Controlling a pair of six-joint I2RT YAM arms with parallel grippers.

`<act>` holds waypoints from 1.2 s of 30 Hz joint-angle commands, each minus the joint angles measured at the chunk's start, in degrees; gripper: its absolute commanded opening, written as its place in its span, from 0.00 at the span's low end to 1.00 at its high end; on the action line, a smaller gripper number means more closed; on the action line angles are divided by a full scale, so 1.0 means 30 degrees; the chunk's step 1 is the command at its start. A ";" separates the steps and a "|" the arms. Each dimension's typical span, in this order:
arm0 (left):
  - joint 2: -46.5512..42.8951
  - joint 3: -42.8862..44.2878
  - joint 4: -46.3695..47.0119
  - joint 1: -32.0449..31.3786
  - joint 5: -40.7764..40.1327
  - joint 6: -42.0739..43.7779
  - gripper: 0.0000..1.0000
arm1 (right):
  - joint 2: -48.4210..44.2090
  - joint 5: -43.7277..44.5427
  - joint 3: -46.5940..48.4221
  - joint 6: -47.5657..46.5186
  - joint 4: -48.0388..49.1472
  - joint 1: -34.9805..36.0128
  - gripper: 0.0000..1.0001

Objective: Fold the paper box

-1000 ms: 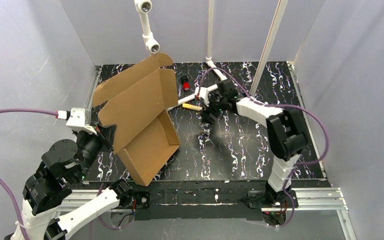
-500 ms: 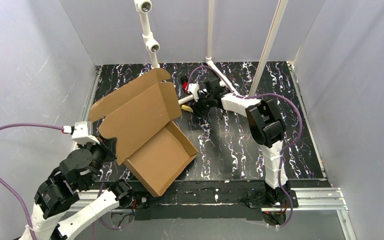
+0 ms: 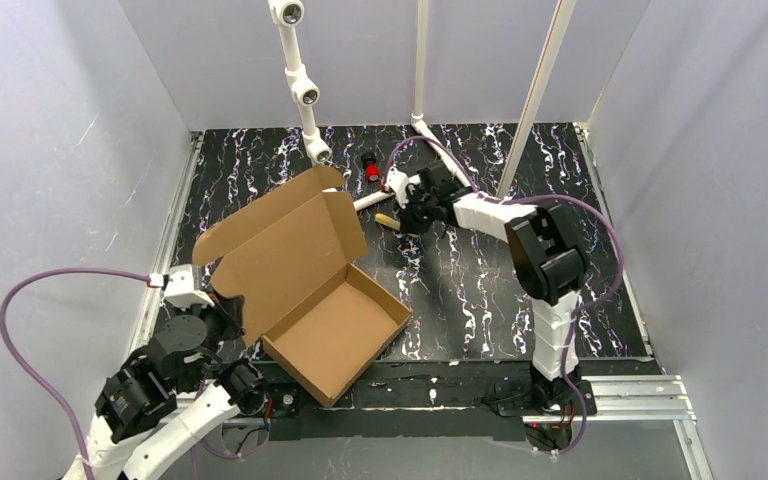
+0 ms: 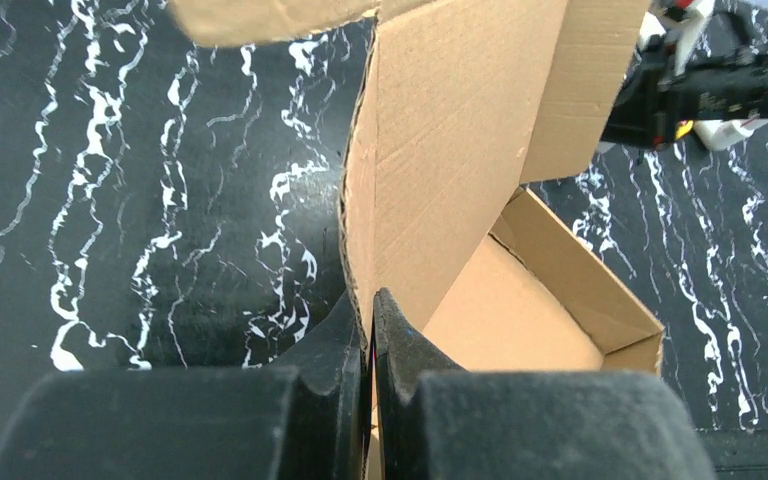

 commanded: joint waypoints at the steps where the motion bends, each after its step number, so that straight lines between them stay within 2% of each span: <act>1: -0.1006 -0.1938 0.1691 0.0012 0.0556 -0.0405 0.00 | -0.4089 -0.0483 -0.1253 -0.0154 -0.1573 -0.0606 0.01; 5: -0.1556 -0.2771 0.3017 0.0020 0.0469 0.0102 0.00 | -0.7659 -0.2477 -0.2078 -0.2461 -0.4472 -0.1033 0.01; 9: -0.1630 -0.3364 0.4074 0.0022 0.0698 0.0779 0.00 | -1.0274 -0.7575 -0.2791 -0.9773 -1.1222 -0.0653 0.02; 11: -0.1637 -0.3749 0.4734 0.0019 0.1123 0.1131 0.00 | -1.0393 -0.8580 -0.2846 -1.3085 -1.4155 0.0503 0.03; 12: -0.1650 -0.3925 0.5110 0.0023 0.1333 0.1267 0.00 | -1.0281 -0.8536 -0.2911 -1.3686 -1.4813 0.1226 0.04; 16: -0.1909 -0.4661 0.7015 0.0022 0.2525 0.2733 0.00 | -0.9665 -0.7559 -0.2974 -1.3474 -1.4418 0.4228 0.04; 19: -0.2181 -0.5169 0.8478 0.0019 0.3149 0.4033 0.00 | -0.8954 -0.5914 -0.2796 -1.1379 -1.2436 0.6035 0.08; 22: -0.2119 -0.5658 1.0107 0.0022 0.3455 0.5396 0.00 | -0.8006 -0.4134 -0.2484 -0.9242 -1.0572 0.6829 0.09; 23: -0.1996 -0.5821 1.0703 0.0020 0.3481 0.6141 0.00 | -0.7734 -0.3765 -0.2339 -0.8701 -1.0109 0.6888 0.11; 24: -0.1812 -0.5939 1.1232 0.0016 0.3451 0.6653 0.00 | -0.7568 -0.3437 -0.2200 -0.8061 -0.9718 0.6899 0.19; 27: -0.1008 -0.6038 1.2449 0.0026 0.2809 0.8119 0.00 | -0.7550 -0.2826 -0.1688 -0.7648 -0.9710 0.6860 0.56; 30: -0.0129 -0.5978 1.3026 0.0014 0.1481 0.9559 0.00 | -0.8551 -0.4109 -0.0641 -0.7898 -1.1098 0.5778 0.77; 33: 0.0262 -0.6149 1.3759 0.0022 0.0327 1.0682 0.00 | -0.9945 -0.6336 0.0093 -0.8086 -1.1897 0.3553 0.84; 36: 0.0255 -0.6290 1.3712 0.0019 -0.1075 1.0728 0.00 | -1.0633 -0.6459 0.0403 -0.7180 -1.0858 0.1123 0.85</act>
